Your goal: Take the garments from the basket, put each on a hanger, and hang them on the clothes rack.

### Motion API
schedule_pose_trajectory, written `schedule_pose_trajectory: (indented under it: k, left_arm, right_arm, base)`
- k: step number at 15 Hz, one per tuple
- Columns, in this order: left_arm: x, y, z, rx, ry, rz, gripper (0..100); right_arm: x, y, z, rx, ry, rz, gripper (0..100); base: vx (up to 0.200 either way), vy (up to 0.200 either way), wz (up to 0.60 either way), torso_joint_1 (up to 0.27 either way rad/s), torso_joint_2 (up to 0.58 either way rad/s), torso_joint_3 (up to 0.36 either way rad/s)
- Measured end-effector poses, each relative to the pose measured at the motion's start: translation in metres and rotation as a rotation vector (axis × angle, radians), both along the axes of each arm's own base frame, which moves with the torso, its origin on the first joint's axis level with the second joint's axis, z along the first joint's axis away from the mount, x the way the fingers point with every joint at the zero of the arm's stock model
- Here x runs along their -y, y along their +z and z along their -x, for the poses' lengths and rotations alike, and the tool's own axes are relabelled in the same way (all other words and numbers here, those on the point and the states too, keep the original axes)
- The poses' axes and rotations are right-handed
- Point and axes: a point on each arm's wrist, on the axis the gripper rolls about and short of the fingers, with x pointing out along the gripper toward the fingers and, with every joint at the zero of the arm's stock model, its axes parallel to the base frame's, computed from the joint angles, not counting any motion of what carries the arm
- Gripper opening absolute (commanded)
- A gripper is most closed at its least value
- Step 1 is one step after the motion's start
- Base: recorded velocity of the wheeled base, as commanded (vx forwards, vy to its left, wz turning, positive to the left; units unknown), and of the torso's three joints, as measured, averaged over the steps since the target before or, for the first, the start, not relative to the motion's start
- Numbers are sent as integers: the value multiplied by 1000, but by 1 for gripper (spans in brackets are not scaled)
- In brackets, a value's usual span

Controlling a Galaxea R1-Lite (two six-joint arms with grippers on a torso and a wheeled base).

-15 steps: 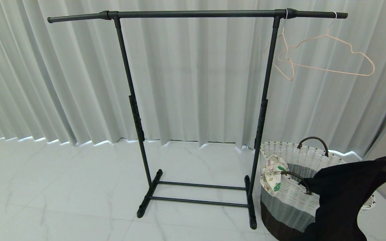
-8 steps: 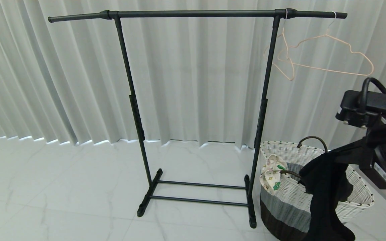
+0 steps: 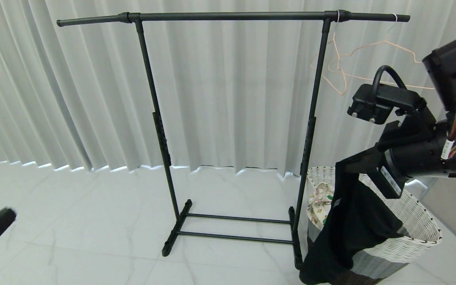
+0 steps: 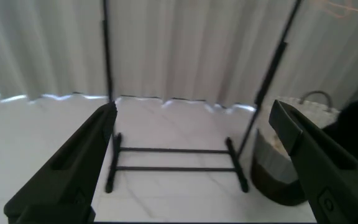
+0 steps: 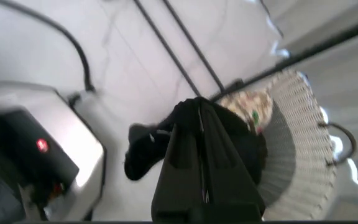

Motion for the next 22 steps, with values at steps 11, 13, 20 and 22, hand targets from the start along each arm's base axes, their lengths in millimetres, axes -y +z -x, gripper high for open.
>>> schedule_pose_trajectory:
  k: [11, 13, 20, 22]
  left_arm:
    - [239, -36, -146, -202, -544, -52, 100]
    - [268, -57, -159, -226, -557, -67, 100]
    - [280, -118, -198, -351, -477, -148, 100]
    - [280, -127, -199, -375, -472, -167, 100]
  right_arm:
    - [-35, 1, 5, 1, 67, -99, 0]
    - [-36, 3, 7, 5, 75, -103, 0]
    - [-38, 6, 10, 12, 91, -111, 0]
    - [-38, 7, 12, 14, 96, -113, 0]
  base:
    - [0, 0, 0, 0, 0, 0]
    - [0, 0, 0, 0, 0, 0]
    - [0, 0, 0, 0, 0, 0]
    - [0, 0, 0, 0, 0, 0]
